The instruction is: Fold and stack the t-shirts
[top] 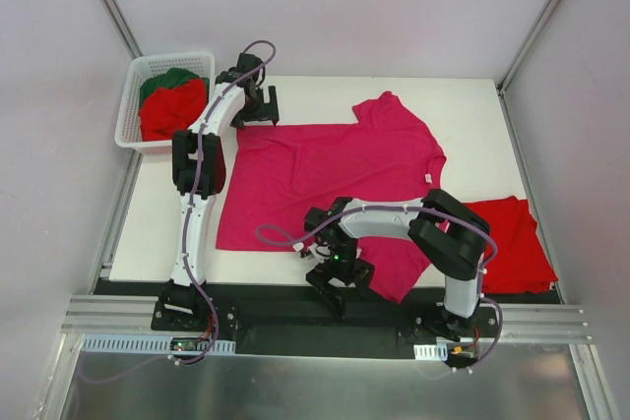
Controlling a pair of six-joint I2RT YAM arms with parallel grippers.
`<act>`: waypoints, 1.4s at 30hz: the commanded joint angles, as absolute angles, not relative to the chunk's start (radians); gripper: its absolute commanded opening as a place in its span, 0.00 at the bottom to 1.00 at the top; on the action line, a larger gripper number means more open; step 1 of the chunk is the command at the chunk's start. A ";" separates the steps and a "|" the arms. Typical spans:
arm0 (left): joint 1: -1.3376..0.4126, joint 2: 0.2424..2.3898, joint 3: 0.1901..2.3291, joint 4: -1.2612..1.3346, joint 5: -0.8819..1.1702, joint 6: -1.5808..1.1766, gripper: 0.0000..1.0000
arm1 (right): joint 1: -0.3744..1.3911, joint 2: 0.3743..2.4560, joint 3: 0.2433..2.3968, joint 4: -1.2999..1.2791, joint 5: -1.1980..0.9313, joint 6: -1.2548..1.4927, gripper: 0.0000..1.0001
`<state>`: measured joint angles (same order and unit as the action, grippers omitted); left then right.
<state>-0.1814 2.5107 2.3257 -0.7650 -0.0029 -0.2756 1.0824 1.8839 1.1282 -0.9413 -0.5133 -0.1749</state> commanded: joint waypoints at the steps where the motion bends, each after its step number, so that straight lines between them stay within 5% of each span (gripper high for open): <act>1: -0.179 2.490 2.322 -0.736 0.041 -0.285 0.99 | 1.089 1.839 1.112 -0.951 -0.531 -0.160 0.96; 42: -0.112 2.634 2.411 -0.618 0.115 -0.406 0.99 | 1.089 1.828 1.106 -1.000 -0.523 -0.158 0.96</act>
<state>-0.1352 2.5862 2.3878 -0.6174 0.0937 -0.3645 1.0840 1.8633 1.0988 -0.9520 -0.5129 -0.1646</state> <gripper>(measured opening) 0.993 0.961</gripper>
